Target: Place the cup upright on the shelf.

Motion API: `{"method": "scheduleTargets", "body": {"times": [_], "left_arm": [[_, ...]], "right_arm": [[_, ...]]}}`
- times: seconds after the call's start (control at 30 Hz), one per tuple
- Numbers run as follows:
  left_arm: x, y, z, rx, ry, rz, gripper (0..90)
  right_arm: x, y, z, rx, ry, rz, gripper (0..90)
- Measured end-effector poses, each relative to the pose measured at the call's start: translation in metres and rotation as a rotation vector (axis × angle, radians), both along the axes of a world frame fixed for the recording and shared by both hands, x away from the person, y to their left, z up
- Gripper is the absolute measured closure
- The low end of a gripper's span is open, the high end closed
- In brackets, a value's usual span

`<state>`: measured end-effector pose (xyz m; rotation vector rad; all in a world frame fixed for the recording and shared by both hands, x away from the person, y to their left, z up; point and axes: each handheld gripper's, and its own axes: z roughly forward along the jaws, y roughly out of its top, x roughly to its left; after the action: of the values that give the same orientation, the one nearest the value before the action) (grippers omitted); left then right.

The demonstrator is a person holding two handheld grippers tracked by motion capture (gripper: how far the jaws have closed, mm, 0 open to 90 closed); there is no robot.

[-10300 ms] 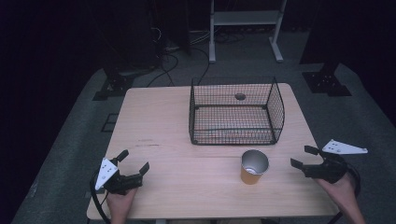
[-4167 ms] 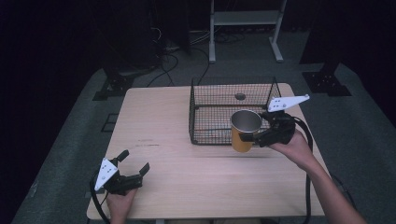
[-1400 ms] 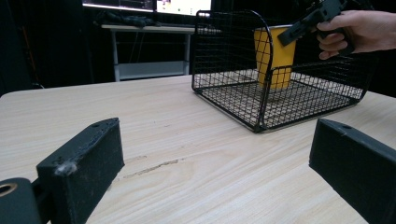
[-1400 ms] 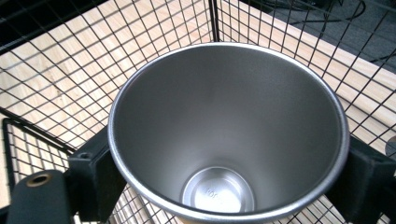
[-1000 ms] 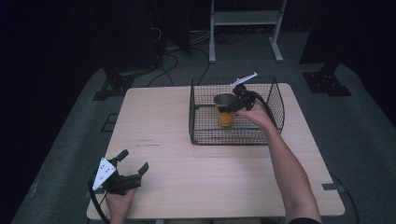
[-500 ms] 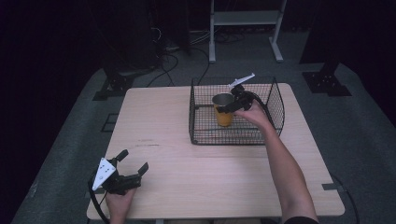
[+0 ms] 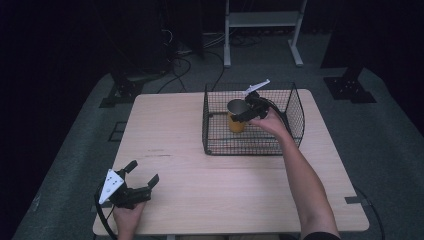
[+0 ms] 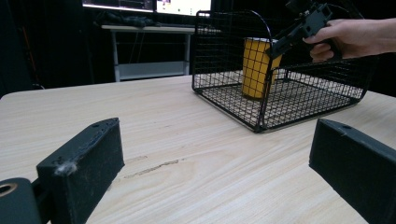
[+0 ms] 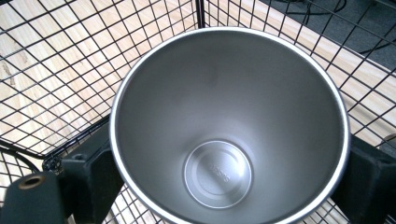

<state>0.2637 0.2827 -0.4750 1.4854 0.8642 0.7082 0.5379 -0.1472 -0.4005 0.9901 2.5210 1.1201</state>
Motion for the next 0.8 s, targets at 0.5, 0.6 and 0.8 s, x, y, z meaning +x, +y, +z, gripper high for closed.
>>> {"method": "scheduleTargets", "body": {"times": [0.5, 0.6, 0.8], "left_arm": [[0.000, -0.001, 0.000, 0.005, 0.001, -0.002, 2.4], [0.000, -0.001, 0.000, 0.006, 0.001, -0.001, 2.4], [0.000, -0.001, 0.000, 0.006, 0.004, 0.001, 2.3]], "right_arm": [[-0.005, 0.000, 0.008, 0.037, -0.020, -0.005, 3.0], [-0.005, -0.001, 0.012, 0.057, -0.030, -0.008, 3.0], [-0.008, -0.006, 0.021, 0.097, -0.057, -0.017, 2.8]]}}
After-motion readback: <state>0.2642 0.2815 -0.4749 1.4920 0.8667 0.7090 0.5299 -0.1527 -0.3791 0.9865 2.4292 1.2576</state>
